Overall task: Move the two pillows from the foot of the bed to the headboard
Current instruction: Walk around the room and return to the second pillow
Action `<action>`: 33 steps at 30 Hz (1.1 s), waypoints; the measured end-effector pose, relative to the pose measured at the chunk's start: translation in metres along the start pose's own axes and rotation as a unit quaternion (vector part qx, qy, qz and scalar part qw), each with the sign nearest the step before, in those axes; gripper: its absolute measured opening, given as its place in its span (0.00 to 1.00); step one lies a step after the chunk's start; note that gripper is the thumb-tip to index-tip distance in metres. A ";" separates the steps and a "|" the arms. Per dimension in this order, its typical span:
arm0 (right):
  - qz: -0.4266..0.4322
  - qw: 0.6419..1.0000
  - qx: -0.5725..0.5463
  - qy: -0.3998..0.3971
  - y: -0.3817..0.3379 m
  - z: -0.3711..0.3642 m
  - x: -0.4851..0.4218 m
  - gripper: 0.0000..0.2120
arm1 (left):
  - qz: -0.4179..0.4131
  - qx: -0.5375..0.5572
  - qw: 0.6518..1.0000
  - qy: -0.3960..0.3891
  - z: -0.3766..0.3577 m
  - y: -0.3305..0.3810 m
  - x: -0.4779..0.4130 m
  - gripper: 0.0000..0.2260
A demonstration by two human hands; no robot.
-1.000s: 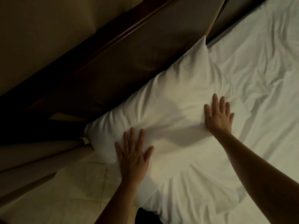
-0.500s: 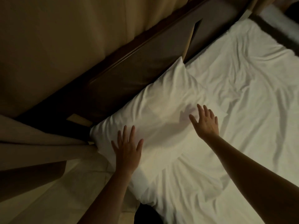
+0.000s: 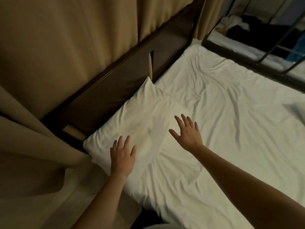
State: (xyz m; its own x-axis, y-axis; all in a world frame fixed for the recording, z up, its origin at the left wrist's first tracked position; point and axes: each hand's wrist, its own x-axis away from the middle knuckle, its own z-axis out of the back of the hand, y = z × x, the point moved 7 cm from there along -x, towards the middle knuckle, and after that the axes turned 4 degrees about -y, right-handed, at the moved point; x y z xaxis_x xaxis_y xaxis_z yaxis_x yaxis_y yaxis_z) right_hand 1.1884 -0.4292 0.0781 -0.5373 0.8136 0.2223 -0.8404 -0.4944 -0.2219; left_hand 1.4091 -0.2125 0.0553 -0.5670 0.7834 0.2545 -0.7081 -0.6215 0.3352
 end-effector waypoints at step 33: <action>-0.192 0.972 -0.069 0.119 0.134 0.052 0.390 0.36 | -0.237 0.006 0.970 -0.060 -0.008 0.161 0.224 0.30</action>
State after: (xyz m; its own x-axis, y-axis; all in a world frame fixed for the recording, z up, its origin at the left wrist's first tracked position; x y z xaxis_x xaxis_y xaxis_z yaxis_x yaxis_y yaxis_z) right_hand 0.8623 -0.1942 0.1840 -0.1401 0.9858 0.0924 -0.9494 -0.1072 -0.2954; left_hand 1.1652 -0.1374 0.1592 -0.1255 0.9769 0.1728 -0.8723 -0.1916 0.4499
